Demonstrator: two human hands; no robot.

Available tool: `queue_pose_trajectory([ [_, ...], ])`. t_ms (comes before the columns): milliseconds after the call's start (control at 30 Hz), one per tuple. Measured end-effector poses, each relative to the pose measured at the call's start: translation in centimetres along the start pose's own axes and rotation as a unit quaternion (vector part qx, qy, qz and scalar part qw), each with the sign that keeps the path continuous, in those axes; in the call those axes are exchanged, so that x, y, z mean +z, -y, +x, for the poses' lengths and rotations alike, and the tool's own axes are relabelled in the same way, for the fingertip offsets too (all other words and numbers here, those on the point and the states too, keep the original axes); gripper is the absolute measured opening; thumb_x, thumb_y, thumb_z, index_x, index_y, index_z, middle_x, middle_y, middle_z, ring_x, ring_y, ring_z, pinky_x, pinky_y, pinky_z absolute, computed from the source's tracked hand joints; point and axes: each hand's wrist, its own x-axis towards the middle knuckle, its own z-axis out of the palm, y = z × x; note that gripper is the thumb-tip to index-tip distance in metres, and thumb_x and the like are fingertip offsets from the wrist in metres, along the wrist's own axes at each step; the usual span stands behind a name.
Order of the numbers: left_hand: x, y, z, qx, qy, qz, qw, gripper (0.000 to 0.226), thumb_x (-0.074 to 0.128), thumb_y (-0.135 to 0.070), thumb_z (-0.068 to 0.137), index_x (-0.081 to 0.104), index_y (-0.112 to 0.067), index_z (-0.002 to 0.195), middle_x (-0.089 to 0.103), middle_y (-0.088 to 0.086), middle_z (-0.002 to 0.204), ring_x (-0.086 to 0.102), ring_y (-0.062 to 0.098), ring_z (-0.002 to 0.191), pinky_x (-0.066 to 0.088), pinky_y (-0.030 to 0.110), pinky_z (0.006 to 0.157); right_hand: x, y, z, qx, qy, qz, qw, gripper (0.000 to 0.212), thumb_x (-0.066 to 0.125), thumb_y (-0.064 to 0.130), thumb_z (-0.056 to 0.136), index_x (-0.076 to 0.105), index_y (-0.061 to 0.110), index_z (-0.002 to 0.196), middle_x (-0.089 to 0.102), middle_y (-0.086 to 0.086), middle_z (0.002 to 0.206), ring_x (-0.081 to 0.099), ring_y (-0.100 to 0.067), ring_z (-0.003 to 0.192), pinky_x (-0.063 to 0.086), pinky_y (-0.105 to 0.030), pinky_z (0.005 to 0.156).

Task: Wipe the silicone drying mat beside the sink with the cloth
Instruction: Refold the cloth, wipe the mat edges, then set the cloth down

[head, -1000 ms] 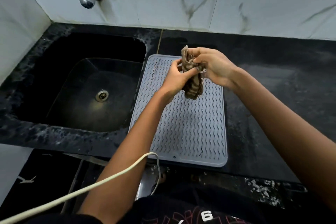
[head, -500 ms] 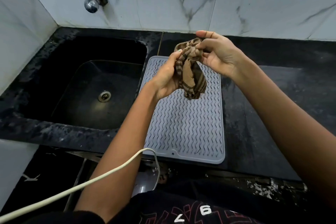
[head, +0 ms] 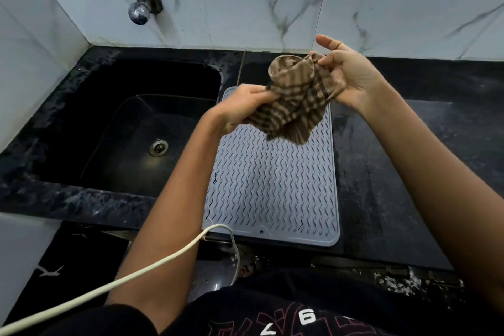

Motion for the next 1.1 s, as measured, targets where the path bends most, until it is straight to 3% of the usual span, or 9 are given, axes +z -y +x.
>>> queue_pose_trajectory([
  [133,-1.1,-0.9,0.3,0.005,-0.027,-0.039,0.999,0.031,0.053,-0.041,0.096,0.067,-0.013,0.099,0.073,0.006,0.097,0.067,0.018,0.089,0.055,0.035,0.083,-1.0,-0.2,-0.3,0.029,0.019,-0.119,0.992,0.028,0.058,0.014,0.089,0.049,0.017,0.115,0.057,-0.007,0.095,0.059,-0.015,0.075,0.056,-0.029,0.064],
  [233,-1.3,-0.8,0.2,0.009,-0.022,-0.122,0.992,0.038,0.044,-0.045,0.099,0.071,-0.019,0.092,0.075,0.001,0.087,0.071,0.012,0.076,0.056,0.026,0.065,-1.6,-1.3,-1.2,0.096,0.113,-0.132,0.980,0.057,0.069,0.042,0.076,0.045,0.020,0.122,0.056,-0.012,0.114,0.062,-0.014,0.082,0.055,-0.028,0.072],
  [367,-1.5,0.4,-0.4,0.004,0.025,-0.296,0.955,0.058,0.038,-0.057,0.095,0.069,-0.011,0.108,0.071,0.013,0.107,0.069,0.025,0.096,0.059,0.043,0.079,-2.1,-3.9,-2.4,0.124,0.191,-0.103,0.968,0.085,0.077,0.052,0.060,0.044,0.018,0.130,0.053,-0.009,0.120,0.053,-0.020,0.102,0.042,-0.031,0.088],
  [433,-1.4,1.2,-0.9,0.007,0.044,-0.355,0.934,0.067,0.046,-0.059,0.089,0.058,-0.006,0.128,0.065,0.019,0.123,0.066,0.031,0.109,0.057,0.049,0.085,-1.8,-5.7,-2.9,0.134,0.194,-0.124,0.964,0.074,0.070,0.043,0.070,0.043,0.016,0.133,0.054,-0.010,0.120,0.053,-0.026,0.109,0.041,-0.033,0.090],
  [500,-1.2,2.0,-1.1,0.005,0.052,-0.341,0.939,0.050,0.057,-0.043,0.088,0.060,-0.006,0.121,0.071,0.015,0.114,0.068,0.028,0.104,0.060,0.044,0.079,-1.3,-6.7,-3.0,0.123,0.158,-0.124,0.972,0.058,0.064,0.028,0.080,0.046,0.013,0.132,0.055,-0.010,0.117,0.053,-0.025,0.106,0.043,-0.034,0.086],
  [600,-1.5,2.6,-1.1,-0.025,0.013,-0.206,0.978,0.018,0.063,-0.021,0.090,0.063,-0.014,0.107,0.075,0.005,0.096,0.070,0.019,0.091,0.061,0.036,0.073,-0.5,-6.2,-2.6,0.076,0.073,-0.122,0.987,0.040,0.061,0.007,0.085,0.054,0.008,0.124,0.063,-0.006,0.103,0.059,-0.017,0.092,0.047,-0.030,0.078],
  [767,-3.1,2.6,-1.2,-0.082,-0.071,-0.012,0.994,0.029,0.047,-0.040,0.099,0.059,-0.019,0.114,0.067,0.003,0.108,0.065,0.023,0.102,0.059,0.041,0.079,-0.1,-3.6,-2.1,-0.017,-0.002,-0.137,0.990,0.045,0.056,-0.008,0.086,0.048,0.007,0.128,0.062,-0.004,0.083,0.063,-0.015,0.074,0.053,-0.029,0.072],
  [967,-4.2,3.2,-1.3,-0.068,-0.147,-0.093,0.982,0.025,0.041,-0.035,0.102,0.061,-0.021,0.098,0.066,-0.003,0.094,0.063,0.014,0.091,0.054,0.043,0.087,1.2,1.5,-2.8,-0.065,0.074,-0.284,0.954,0.041,0.053,-0.008,0.087,0.056,0.013,0.122,0.063,-0.007,0.094,0.066,-0.012,0.073,0.057,-0.024,0.069],
  [1100,-5.3,3.9,-1.5,-0.041,-0.154,-0.279,0.947,0.012,0.052,-0.025,0.098,0.060,-0.019,0.105,0.065,0.001,0.101,0.061,0.017,0.103,0.057,0.037,0.084,1.6,4.5,-3.4,-0.046,0.106,-0.352,0.929,0.042,0.053,-0.009,0.085,0.062,0.014,0.119,0.067,-0.008,0.101,0.066,-0.013,0.081,0.057,-0.022,0.071],
])
